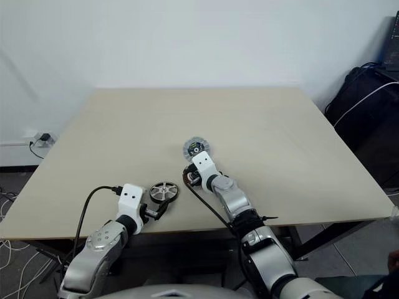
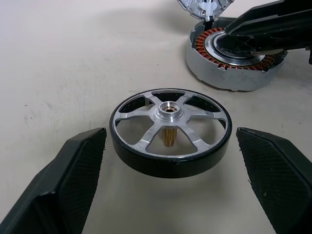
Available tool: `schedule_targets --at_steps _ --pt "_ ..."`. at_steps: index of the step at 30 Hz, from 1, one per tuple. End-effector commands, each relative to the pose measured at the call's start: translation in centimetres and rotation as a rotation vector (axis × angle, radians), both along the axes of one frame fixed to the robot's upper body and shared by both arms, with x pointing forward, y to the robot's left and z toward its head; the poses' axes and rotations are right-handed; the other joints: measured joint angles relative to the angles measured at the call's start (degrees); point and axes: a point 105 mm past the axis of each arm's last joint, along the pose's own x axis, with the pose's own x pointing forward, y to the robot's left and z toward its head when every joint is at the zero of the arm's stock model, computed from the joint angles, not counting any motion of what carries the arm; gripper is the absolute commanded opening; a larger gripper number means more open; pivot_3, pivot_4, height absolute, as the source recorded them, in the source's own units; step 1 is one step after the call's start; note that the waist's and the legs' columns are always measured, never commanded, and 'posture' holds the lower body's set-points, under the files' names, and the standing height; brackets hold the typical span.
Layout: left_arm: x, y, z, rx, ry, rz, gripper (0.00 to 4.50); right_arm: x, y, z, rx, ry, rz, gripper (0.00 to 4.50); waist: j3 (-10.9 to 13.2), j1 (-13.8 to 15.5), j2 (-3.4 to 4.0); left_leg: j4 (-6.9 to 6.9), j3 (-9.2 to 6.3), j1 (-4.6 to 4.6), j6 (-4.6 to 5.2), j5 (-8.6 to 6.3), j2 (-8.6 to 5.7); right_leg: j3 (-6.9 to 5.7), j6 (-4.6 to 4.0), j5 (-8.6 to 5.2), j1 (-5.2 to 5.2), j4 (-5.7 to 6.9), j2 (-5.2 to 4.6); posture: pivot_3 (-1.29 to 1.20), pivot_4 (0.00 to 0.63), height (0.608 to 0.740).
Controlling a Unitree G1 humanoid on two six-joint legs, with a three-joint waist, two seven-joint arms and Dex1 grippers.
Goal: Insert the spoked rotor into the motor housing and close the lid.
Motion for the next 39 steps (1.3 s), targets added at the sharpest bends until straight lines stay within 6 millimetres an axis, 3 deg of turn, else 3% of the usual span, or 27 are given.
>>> schedule_targets --at_steps 1,2,7,11,16,21,25,39 --pt "0.5 -0.2 1.1 -0.004 -0.051 -0.007 4.50 0.2 0.2 1.1 0.024 -0.025 0.018 0.68 0.00 0.00 0.00 0.00 0.00 0.00 0.00 0.00 0.00 0.00 0.00 0.00 0.00 0.00 0.00 0.00 0.000 0.740" --pt "0.6 -0.2 1.1 -0.004 -0.051 -0.007 4.50 0.1 0.2 1.2 0.031 -0.021 0.021 1.41 0.00 0.00 0.00 0.00 0.00 0.00 0.00 0.00 0.00 0.00 0.00 0.00 0.00 0.00 0.00 0.00 0.000 0.740" --pt "0.5 -0.1 1.0 -0.005 -0.047 -0.004 4.50 -0.7 0.6 2.2 0.074 -0.031 0.061 3.01 0.00 -0.24 0.01 0.00 0.01 0.00 0.00 0.00 0.11 0.00 0.00 0.00 -0.01 0.00 0.01 0.00 0.000 0.740" --pt "0.4 0.0 1.0 -0.004 -0.046 -0.001 4.50 -0.7 0.7 4.2 0.121 -0.077 0.066 3.01 0.04 -0.23 0.05 -0.03 0.00 -0.04 0.01 -0.01 0.10 0.00 0.00 0.00 -0.06 0.00 0.01 0.00 0.000 0.740" --pt "0.4 0.0 0.9 -0.004 -0.044 -0.001 4.50 -0.3 0.6 6.2 0.134 -0.137 0.055 1.71 0.03 -0.13 0.04 -0.03 -0.01 -0.03 0.01 -0.01 0.10 -0.01 0.00 0.00 -0.05 -0.01 0.01 0.00 0.000 0.740" --pt "0.4 -0.1 1.0 -0.005 -0.045 -0.003 4.50 -0.1 0.6 5.9 0.067 -0.148 0.041 0.02 0.03 -0.09 0.04 -0.03 0.00 -0.04 0.00 0.00 0.04 -0.01 0.00 0.00 -0.05 -0.01 0.01 0.00 0.000 0.740" --pt "0.4 0.0 1.0 -0.004 -0.045 0.001 4.50 0.1 -0.1 4.6 -0.035 -0.135 0.021 0.02 0.03 -0.09 0.04 -0.03 0.00 -0.03 0.00 0.00 -0.03 -0.01 -0.01 -0.01 -0.05 -0.01 0.01 0.00 0.000 0.740" --pt "0.3 -0.1 1.0 -0.006 -0.043 0.006 4.50 0.2 0.0 3.0 -0.078 -0.097 0.027 0.02 0.03 -0.12 0.04 -0.03 0.00 -0.04 0.00 0.00 -0.11 -0.01 -0.01 -0.01 -0.05 -0.02 0.01 0.00 0.000 0.740"
